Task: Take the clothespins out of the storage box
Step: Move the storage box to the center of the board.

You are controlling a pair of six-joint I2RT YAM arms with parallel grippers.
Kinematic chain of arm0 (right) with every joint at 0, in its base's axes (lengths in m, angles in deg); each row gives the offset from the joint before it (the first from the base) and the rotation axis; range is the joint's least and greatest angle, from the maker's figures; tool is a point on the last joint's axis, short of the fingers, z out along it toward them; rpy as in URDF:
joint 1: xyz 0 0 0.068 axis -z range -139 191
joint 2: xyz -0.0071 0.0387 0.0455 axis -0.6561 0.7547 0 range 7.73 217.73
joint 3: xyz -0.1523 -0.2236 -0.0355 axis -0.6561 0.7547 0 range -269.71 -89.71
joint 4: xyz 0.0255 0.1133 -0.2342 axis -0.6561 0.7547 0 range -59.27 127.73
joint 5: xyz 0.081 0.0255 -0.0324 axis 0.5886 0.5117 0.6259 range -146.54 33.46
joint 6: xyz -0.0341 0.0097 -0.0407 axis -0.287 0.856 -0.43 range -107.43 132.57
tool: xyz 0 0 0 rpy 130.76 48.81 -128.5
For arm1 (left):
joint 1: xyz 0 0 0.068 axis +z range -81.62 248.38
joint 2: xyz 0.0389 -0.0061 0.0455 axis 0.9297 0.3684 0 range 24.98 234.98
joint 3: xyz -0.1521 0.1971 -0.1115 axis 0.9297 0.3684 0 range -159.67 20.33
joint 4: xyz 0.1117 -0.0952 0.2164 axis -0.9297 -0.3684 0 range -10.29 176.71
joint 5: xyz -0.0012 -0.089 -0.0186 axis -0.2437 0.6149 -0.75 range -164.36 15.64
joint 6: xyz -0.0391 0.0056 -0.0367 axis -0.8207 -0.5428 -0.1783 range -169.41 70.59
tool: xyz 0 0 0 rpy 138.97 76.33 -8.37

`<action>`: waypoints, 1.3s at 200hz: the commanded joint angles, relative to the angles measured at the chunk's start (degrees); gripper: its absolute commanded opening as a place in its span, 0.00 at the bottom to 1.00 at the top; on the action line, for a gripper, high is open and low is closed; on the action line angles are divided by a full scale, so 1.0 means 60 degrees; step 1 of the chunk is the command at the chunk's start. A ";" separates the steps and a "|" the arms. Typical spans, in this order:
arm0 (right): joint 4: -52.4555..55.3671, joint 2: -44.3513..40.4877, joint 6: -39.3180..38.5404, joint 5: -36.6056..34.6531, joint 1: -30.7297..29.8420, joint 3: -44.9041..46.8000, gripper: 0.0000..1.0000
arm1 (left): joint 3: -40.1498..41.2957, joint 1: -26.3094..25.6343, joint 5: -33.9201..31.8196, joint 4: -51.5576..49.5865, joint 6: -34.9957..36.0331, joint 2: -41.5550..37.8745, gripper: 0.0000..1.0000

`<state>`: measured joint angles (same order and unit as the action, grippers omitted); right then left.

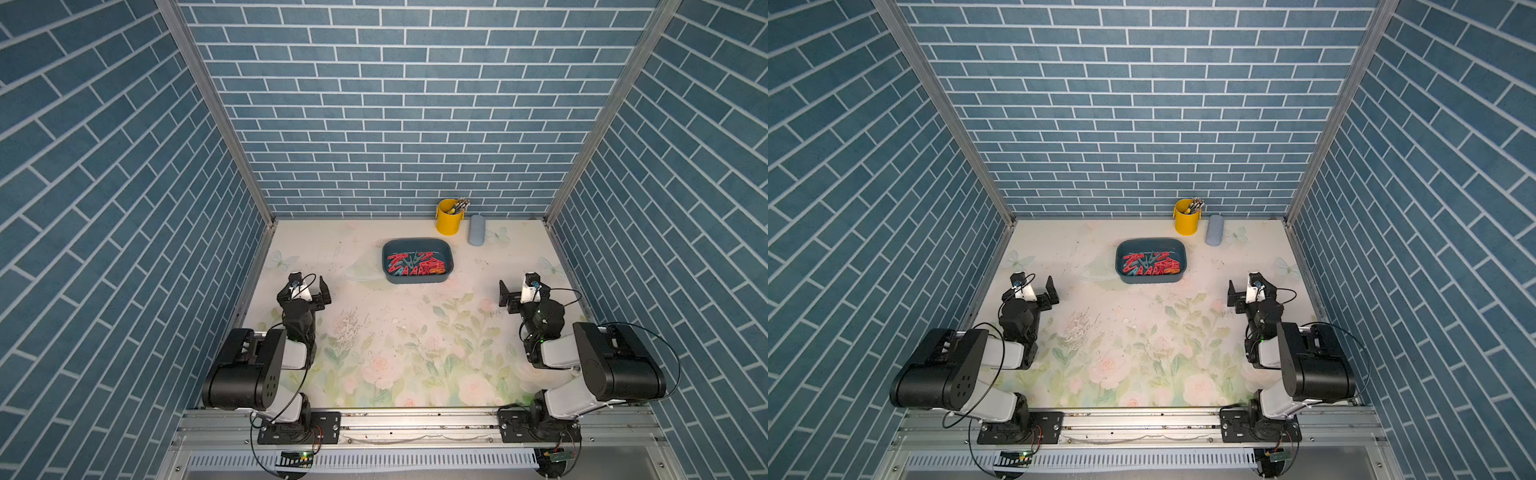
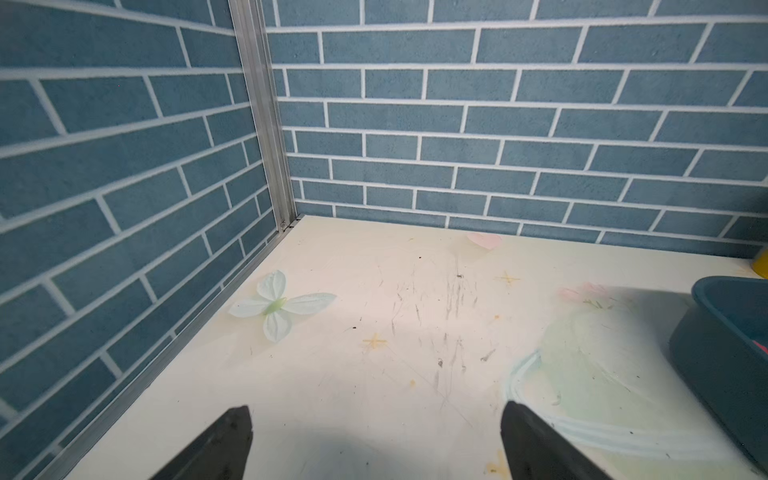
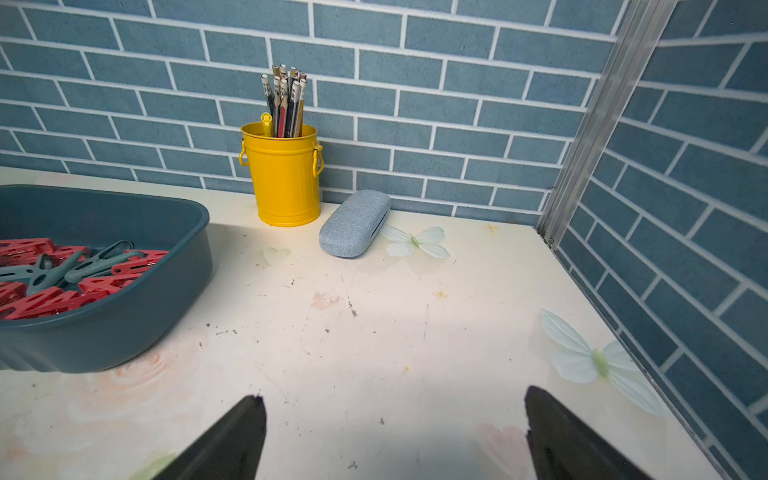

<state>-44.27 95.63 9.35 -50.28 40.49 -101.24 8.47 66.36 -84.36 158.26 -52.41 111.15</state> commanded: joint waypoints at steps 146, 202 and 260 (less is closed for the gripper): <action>0.0003 0.0036 0.0142 0.0055 0.0008 -0.0126 0.99 | -0.0039 -0.0015 -0.0002 0.0167 0.0091 0.0021 1.00; -0.0392 -0.0019 0.0194 -0.0072 -0.0002 0.0107 0.99 | -0.0627 -0.0015 0.0544 -0.1152 0.0308 -0.0326 0.99; 0.0622 -0.2123 0.0533 -0.1193 -0.0003 0.0509 0.99 | -0.3641 -0.0015 -0.0420 -0.6785 -0.1276 -0.1649 0.99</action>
<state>-44.62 88.37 10.16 -53.93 40.49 -97.46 -7.79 66.32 -85.28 133.37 -54.62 103.63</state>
